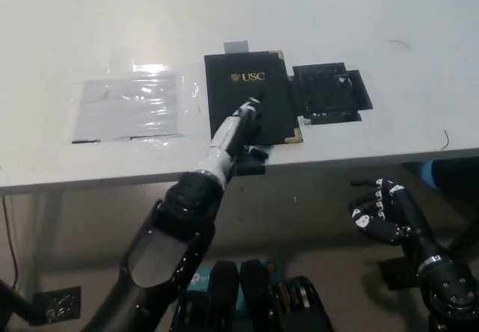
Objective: The robot uses its left hand to push the cover of the diary kept in the middle of the desk towards the right to close it
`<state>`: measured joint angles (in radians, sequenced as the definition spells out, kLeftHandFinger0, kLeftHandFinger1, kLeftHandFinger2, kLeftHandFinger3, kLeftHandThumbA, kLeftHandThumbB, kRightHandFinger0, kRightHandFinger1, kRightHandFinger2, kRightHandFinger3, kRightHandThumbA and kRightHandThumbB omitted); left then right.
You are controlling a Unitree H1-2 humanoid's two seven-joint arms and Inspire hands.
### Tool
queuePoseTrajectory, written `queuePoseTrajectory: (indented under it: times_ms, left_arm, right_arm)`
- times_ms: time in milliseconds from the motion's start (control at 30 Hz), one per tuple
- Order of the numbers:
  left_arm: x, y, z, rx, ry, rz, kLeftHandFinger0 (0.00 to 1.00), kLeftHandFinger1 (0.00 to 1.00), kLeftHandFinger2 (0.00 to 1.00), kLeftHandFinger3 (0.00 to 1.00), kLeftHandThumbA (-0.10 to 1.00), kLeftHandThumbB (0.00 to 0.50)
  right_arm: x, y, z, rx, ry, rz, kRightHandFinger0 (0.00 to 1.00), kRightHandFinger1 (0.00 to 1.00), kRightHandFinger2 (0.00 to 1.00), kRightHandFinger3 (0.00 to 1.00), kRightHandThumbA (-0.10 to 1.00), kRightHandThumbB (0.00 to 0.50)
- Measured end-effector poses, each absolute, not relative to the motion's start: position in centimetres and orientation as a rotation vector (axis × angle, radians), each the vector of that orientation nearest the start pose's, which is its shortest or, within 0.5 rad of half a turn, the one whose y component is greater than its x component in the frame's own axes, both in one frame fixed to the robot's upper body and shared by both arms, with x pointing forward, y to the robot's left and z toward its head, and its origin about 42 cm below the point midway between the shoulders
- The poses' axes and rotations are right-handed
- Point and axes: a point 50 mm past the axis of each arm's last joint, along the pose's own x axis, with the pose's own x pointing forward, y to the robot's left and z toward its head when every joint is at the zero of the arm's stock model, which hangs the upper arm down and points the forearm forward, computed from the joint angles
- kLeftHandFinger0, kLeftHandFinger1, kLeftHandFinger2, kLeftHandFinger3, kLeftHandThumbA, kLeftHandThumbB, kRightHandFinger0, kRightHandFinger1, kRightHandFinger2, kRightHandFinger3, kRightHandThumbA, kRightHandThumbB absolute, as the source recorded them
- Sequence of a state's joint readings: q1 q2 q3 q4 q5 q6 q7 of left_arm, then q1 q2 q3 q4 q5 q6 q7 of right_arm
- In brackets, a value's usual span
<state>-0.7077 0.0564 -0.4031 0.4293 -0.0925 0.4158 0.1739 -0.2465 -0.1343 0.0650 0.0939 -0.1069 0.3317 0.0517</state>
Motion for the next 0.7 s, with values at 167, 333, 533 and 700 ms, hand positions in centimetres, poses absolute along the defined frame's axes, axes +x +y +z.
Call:
queuePoseTrajectory:
  times_ms: [167, 333, 533, 700]
  left_arm:
    - [46.4, 7.6, 20.1, 0.545, 0.072, -0.318, 1.00, 1.00, 1.00, 1.00, 1.00, 0.283]
    - [46.5, 6.8, 20.6, 0.753, -0.007, -0.351, 1.00, 1.00, 1.00, 1.00, 1.00, 0.278]
    - [46.2, 5.9, 20.8, 0.972, -0.106, -0.391, 1.00, 1.00, 1.00, 1.00, 1.00, 0.270]
    - [45.2, 5.9, 21.3, 1.092, -0.189, -0.422, 1.00, 1.00, 1.00, 1.00, 1.00, 0.248]
  right_arm:
    - [36.1, -22.2, 12.2, -0.260, 0.192, 0.108, 0.31, 0.38, 0.47, 0.70, 0.59, 0.057]
    - [36.1, -22.2, 12.0, -0.261, 0.201, 0.108, 0.30, 0.36, 0.45, 0.69, 0.56, 0.045]
    - [36.1, -22.2, 11.9, -0.261, 0.204, 0.108, 0.30, 0.36, 0.46, 0.69, 0.53, 0.033]
    - [35.9, -22.3, 11.8, -0.260, 0.207, 0.108, 0.28, 0.34, 0.43, 0.67, 0.56, 0.058]
